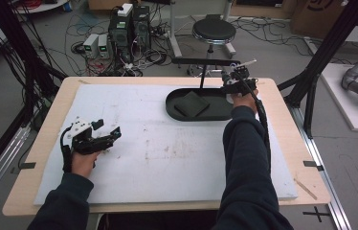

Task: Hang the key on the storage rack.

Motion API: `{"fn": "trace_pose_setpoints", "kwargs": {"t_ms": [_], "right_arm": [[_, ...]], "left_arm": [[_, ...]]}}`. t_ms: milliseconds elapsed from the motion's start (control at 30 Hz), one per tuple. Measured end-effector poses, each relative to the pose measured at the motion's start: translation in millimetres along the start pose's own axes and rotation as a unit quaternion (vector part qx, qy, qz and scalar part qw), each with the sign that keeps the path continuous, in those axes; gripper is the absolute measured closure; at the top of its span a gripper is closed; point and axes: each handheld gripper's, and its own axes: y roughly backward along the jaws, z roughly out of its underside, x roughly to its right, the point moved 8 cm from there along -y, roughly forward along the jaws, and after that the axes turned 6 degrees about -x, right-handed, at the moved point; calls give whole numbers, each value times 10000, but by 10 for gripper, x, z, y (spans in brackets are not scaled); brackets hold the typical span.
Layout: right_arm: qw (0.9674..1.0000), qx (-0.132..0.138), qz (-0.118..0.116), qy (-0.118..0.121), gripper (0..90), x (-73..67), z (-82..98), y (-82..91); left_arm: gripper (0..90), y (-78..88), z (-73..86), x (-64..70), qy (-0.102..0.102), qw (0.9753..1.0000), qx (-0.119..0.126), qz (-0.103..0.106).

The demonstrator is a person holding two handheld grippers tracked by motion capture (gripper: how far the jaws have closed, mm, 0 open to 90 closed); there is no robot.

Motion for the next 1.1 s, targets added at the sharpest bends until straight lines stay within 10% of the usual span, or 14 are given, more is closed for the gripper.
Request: {"fn": "trace_pose_setpoints", "kwargs": {"t_ms": [367,733,900,1100], "right_arm": [[9990,228,-284,-275,194,-9,-15,17],[9971,704,-194,210,196,216,-48,610],[9937,764,-770,278,197,248,52,884],[9920,799,-880,430,196,271,231,1164]], "left_arm": [[204,6,-5,2,16,10000,20,3],[204,3,-6,7,42,10000,25,10],[204,5,-11,-2,93,9999,51,28],[202,33,-16,18,141,9998,42,129]]}}
